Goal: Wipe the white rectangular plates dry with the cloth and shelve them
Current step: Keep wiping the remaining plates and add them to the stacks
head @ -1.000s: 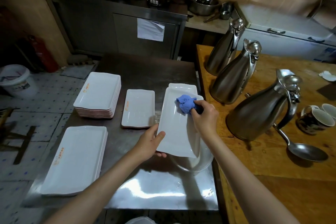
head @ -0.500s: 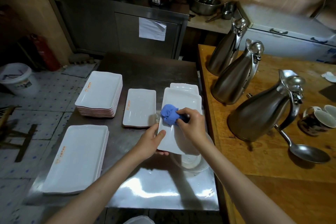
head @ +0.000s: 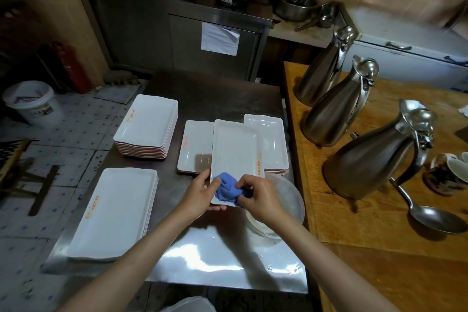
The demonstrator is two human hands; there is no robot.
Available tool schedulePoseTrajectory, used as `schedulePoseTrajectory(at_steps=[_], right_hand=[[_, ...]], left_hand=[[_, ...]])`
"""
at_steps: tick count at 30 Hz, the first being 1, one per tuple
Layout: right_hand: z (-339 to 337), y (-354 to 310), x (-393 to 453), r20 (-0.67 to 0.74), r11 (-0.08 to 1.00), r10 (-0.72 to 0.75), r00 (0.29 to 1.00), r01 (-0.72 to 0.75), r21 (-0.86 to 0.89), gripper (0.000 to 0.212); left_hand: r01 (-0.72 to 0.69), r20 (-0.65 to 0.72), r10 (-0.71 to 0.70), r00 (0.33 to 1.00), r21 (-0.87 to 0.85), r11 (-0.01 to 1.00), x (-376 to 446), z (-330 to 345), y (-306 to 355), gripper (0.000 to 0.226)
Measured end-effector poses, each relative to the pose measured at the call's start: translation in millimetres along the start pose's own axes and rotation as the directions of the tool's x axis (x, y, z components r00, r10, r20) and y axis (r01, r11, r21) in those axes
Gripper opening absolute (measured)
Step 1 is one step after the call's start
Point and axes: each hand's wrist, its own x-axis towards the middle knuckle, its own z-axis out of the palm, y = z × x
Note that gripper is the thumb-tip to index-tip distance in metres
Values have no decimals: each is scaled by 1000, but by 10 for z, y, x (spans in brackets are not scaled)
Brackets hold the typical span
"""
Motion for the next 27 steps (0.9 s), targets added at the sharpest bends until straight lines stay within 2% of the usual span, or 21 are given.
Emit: schedulePoseTrajectory(at_steps=[3, 7, 11, 14, 17, 20, 27], right_hand=[[13, -40, 24, 51, 996, -39, 998, 43, -82, 18], [59, -103, 81, -1, 990, -77, 997, 76, -115, 18], [179, -236, 161, -80, 995, -80, 994, 74, -67, 16], [276, -352, 224, -130, 997, -82, 988, 81, -8, 14], [370, -456, 304, -112, 995, -97, 989, 98, 10, 14], [479, -552, 380, -80, 995, -99, 992, 101, 27, 14], [728, -711, 476, -63, 991, -107, 992, 111, 69, 16]], left_hand=[[-24, -38, 25, 999, 28, 999, -18, -94, -31, 16], [2, -71, 0, 997, 25, 1000, -63, -278, -62, 17], [71, -102, -65, 993, 64, 995, -114, -524, -113, 20], [78, -160, -52, 986, 159, 984, -192, -694, -161, 25], [110, -215, -61, 975, 224, 968, -273, -898, -293, 28], [140, -244, -78, 967, 248, 959, -348, -1145, -472, 41], [229, -299, -155, 942, 231, 946, -619, -1581, -576, 34]])
